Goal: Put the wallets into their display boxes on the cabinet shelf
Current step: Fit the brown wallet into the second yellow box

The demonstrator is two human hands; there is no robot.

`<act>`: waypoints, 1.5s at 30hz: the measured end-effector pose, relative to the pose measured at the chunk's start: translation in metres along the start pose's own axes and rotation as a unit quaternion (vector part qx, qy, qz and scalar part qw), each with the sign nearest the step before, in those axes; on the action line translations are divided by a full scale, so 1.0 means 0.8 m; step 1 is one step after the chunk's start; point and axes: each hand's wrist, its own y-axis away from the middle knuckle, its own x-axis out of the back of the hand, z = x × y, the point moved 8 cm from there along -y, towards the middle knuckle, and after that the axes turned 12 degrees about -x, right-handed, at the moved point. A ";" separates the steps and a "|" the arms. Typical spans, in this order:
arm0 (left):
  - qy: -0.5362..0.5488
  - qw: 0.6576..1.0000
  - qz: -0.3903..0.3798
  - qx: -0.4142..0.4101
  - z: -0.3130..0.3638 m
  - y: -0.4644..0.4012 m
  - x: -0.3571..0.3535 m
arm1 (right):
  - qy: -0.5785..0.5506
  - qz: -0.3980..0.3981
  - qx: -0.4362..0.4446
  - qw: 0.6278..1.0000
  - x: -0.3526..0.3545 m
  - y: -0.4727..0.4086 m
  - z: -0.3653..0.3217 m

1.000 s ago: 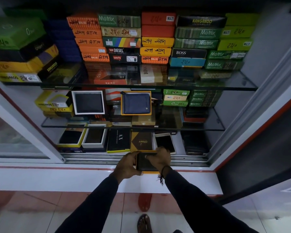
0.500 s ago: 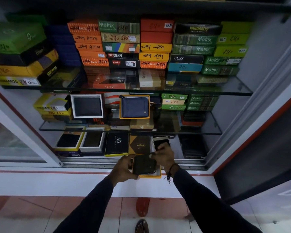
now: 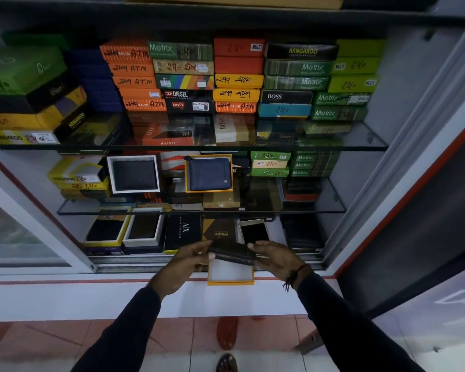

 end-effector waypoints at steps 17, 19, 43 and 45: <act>0.325 0.943 -0.033 0.059 -0.013 0.008 -0.048 | -0.049 -0.237 -0.022 0.970 -0.081 0.014 0.031; 0.339 0.939 -0.022 0.055 -0.011 0.009 -0.049 | -0.058 -0.211 -0.007 0.976 -0.081 0.011 0.026; 0.265 0.938 0.220 0.036 -0.046 0.054 0.036 | 0.154 -0.026 0.041 0.987 -0.066 0.022 -0.005; 0.271 0.935 0.225 0.042 -0.045 0.053 0.033 | 0.129 -0.065 0.023 0.989 -0.074 0.021 0.004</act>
